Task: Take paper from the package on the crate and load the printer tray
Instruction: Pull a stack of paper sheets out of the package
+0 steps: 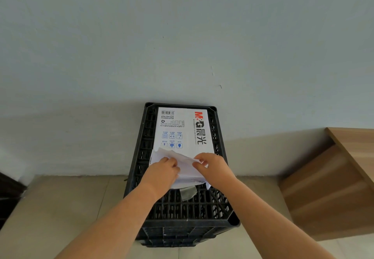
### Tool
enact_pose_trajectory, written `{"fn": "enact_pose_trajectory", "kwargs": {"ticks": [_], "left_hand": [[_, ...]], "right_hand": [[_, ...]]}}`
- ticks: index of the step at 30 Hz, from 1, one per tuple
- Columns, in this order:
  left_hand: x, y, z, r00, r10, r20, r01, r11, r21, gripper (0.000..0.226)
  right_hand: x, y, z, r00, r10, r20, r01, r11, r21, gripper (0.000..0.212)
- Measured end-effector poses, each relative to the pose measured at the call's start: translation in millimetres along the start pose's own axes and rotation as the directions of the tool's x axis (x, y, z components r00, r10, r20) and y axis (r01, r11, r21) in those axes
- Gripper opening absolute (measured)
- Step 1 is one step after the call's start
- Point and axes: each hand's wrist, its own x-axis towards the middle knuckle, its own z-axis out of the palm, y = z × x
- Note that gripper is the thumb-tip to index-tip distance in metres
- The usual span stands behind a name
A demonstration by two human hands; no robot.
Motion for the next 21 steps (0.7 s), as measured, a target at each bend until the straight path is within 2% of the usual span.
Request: {"fn": "enact_pose_trajectory", "kwargs": {"ticks": [11,21], "left_hand": [[1.4,0.5,3.7,1.0,0.015,0.022,-0.018,0.994,0.109,0.029],[3.2,3.2,-0.8,0.995,0.043,0.092,-0.062,0.975,0.211,0.036]], "right_hand": [[-3.1,2.6,-0.6,0.999,-0.032,0.001,0.032,0.999,-0.01,0.031],[-4.1,3.9,0.3,0.998,-0.066,0.0,0.066,0.998,0.007,0.027]]}}
